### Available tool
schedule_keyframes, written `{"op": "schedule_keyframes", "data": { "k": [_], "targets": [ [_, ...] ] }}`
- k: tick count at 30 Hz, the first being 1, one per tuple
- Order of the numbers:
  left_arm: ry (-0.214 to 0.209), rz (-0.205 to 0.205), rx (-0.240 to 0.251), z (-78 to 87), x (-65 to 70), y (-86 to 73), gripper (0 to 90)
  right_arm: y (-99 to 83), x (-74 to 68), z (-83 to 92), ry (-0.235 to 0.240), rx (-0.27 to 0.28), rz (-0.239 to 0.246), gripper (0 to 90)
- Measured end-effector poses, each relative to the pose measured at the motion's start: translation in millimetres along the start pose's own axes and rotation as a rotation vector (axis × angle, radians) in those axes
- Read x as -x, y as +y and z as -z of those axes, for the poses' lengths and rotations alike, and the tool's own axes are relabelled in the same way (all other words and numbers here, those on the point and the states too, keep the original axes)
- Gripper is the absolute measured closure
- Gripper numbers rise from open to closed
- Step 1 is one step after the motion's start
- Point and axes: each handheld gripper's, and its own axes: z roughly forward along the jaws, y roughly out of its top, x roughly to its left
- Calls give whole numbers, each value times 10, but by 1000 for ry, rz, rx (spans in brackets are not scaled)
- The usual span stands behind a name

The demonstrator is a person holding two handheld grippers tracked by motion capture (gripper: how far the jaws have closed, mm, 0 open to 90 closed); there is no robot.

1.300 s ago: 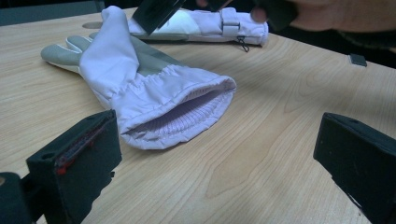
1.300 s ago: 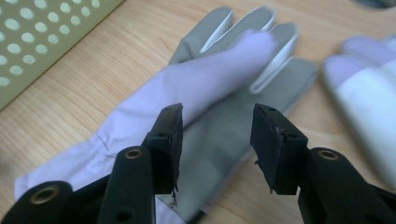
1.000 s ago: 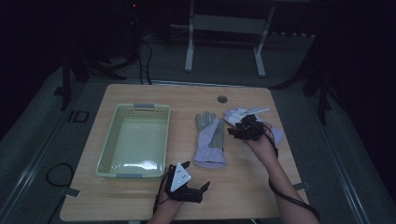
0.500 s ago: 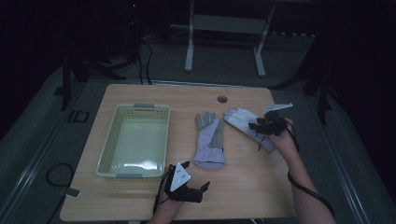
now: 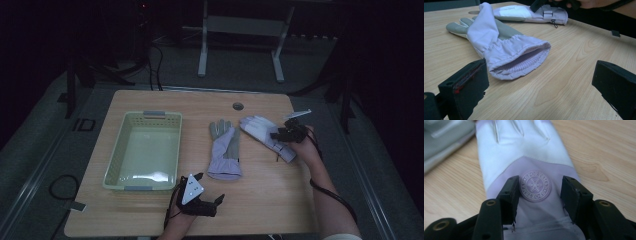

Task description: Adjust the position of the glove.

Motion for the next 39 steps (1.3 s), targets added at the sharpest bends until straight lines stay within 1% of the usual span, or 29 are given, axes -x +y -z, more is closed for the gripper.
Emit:
{"op": "schedule_keyframes", "data": {
  "k": [1, 2, 3, 4, 5, 6, 7, 9, 11, 13, 15, 16, 17, 19, 20, 21, 22, 23, 25, 26, 27, 28, 30, 32, 33, 35, 36, 38, 39],
  "targets": [
    [0, 0, 0, 0, 0, 0, 10, 0, 0, 0, 0, 0, 0, 488],
    [0, 2, 0, 0, -1, 0, 11, -20, 34, -53, 23, -3, 1, 500],
    [0, 2, 0, 0, -1, 0, 11, -20, 34, -53, 23, -3, 1, 500],
    [0, 2, -1, -2, -1, 1, 10, -36, 57, -95, 53, -5, -7, 544],
    [0, 2, -1, -2, -1, 1, 10, -36, 57, -95, 53, -5, -7, 544],
    [0, 2, -2, -2, -1, 1, 11, -41, 79, -113, 87, -7, 3, 591],
    [0, 2, -2, -2, -1, 1, 11, -41, 79, -113, 87, -7, 3, 591],
    [0, 3, -2, -1, -3, 0, 11, -38, 105, -119, 111, -13, -15, 620],
    [0, 3, -2, 0, -4, 0, 11, -30, 95, -116, 111, -24, -33, 652],
    [-1, 4, -1, -1, -4, 0, 11, -22, 67, -110, 102, -34, -56, 692],
    [-1, 4, -1, 0, -5, 0, 11, -20, 49, -101, 95, -35, -60, 706],
    [-1, 6, -3, 0, -6, 0, 11, -7, 30, -52, 87, -27, -91, 742],
    [-3, 7, -4, 0, -7, 0, 11, 1, 23, -18, 85, -21, -110, 756],
    [-2, 6, -5, -1, -6, 1, 11, 14, 8, 56, 72, -13, -130, 769],
    [-2, 6, -5, -1, -6, 1, 11, 14, 8, 56, 72, -13, -130, 769],
    [-2, 4, -5, -1, -5, 1, 11, 19, -10, 97, 65, -10, -137, 771],
    [-2, 4, -5, -1, -5, 1, 11, 29, -56, 193, 48, 6, -150, 773],
    [-2, 5, -5, -2, -5, 1, 11, 30, -81, 244, 40, 22, -159, 777],
    [-1, 5, -5, -2, -4, 1, 11, 27, -123, 343, 44, 48, -185, 785],
    [-1, 5, -5, -2, -4, 1, 11, 27, -123, 343, 44, 48, -185, 785],
    [0, 4, -4, -2, -3, 1, 11, 24, -141, 392, 47, 62, -196, 787],
    [0, 3, -4, -2, -2, 1, 11, 22, -186, 499, 51, 88, -224, 788],
    [1, 5, -6, -4, -2, 2, 11, 24, -239, 612, 47, 117, -262, 788],
    [0, 7, -7, -2, -7, 2, 11, 53, -318, 722, 8, 132, -285, 788],
    [0, 8, -7, -2, -7, 2, 11, 70, -362, 778, -12, 133, -284, 788],
    [0, 5, -6, -2, -6, 1, 11, 79, -432, 894, -48, 155, -304, 788],
    [0, 4, -4, -2, -3, 1, 11, 74, -455, 947, -67, 161, -311, 788],
    [0, 2, -3, -2, 0, 1, 11, 48, -468, 1031, -103, 169, -341, 788],
    [0, 2, -3, -2, 0, 1, 11, 32, -468, 1058, -120, 164, -347, 788]
  ]
}}
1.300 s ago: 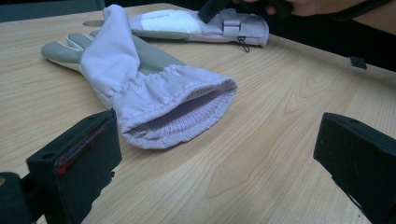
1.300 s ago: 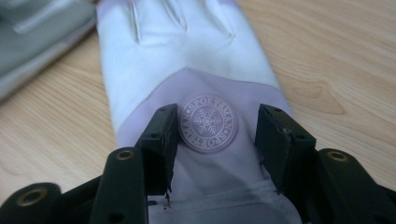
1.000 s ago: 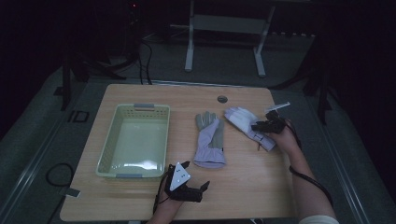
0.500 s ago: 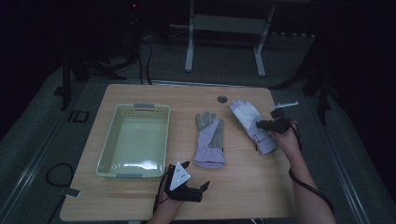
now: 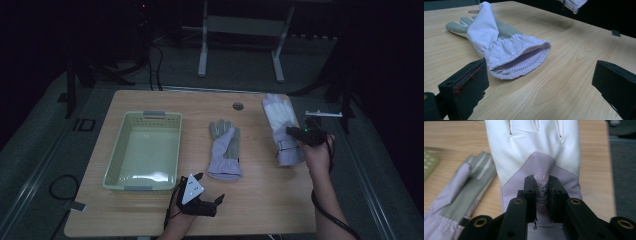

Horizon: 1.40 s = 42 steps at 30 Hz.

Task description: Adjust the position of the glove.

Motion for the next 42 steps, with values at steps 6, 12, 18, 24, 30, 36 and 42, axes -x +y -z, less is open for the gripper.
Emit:
{"op": "schedule_keyframes", "data": {
  "k": [6, 12, 18, 24, 30, 36, 42],
  "targets": [
    [1, -1, -1, -1, 1, 1, 11, -119, 89, 77, -85, -3, -57, 788],
    [2, -3, -3, 0, 0, 1, 11, -315, 183, -100, -119, -41, -111, 787],
    [2, -2, -2, -1, 1, 1, 11, -436, 238, -371, -130, -88, -151, 783],
    [1, -5, -3, 0, 1, 1, 11, -516, 234, -569, -143, -110, -167, 766],
    [-2, -1, -2, -1, 0, 1, 11, -505, 224, -617, -138, -133, -110, 648],
    [-4, 0, -1, -2, 0, 0, 11, -347, 328, -426, -31, -97, 37, 492],
    [-4, 4, -4, -2, -4, 1, 11, -255, 499, -354, 84, -105, 239, 498]
  ]
}}
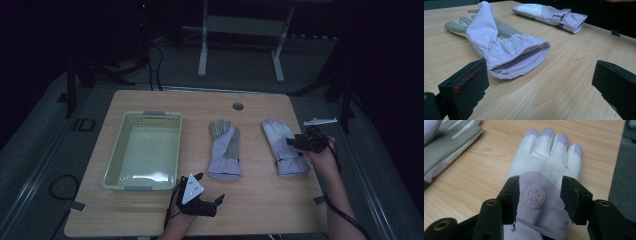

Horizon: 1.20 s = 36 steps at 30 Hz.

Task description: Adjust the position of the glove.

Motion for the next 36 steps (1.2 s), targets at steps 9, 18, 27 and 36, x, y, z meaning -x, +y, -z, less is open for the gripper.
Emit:
{"op": "schedule_keyframes", "data": {
  "k": [9, 18, 27, 36],
  "targets": [
    [0, 8, 0, 0, -6, 0, 11, -137, 84, -211, 60, -38, 95, 503],
    [-1, 6, 1, 2, -5, -1, 10, -402, 54, -383, 85, 28, 81, 378],
    [1, 8, 1, 2, -6, -1, 11, -369, 1, -349, 71, -20, -29, 703],
    [2, 9, 2, 3, -6, -1, 10, -257, -141, -83, -17, 45, -160, 803]
  ]
}}
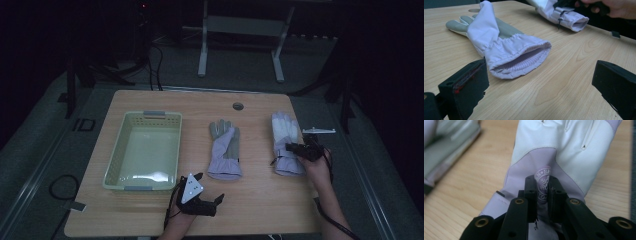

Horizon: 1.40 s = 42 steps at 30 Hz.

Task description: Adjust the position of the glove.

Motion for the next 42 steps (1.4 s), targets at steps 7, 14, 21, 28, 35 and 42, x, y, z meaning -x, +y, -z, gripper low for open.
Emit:
{"op": "schedule_keyframes", "data": {
  "k": [7, 14, 21, 28, 35, 42],
  "targets": [
    [-1, 1, 0, 0, -1, 0, 11, 212, -193, 269, -34, 47, -43, 807],
    [1, -2, 1, 0, 1, 0, 11, 389, -484, 408, -28, 79, -60, 809],
    [3, -9, 1, -1, 7, 0, 11, 504, -800, 478, -6, 108, -67, 808],
    [2, -6, 3, 2, 8, -1, 11, 638, -1122, 566, 33, 141, -41, 808],
    [3, -8, 5, 1, 11, -2, 10, 710, -1443, 508, 52, 137, -12, 808],
    [2, -12, 4, 3, 14, -1, 11, 686, -1753, 304, 118, 115, -15, 808]
  ]
}}
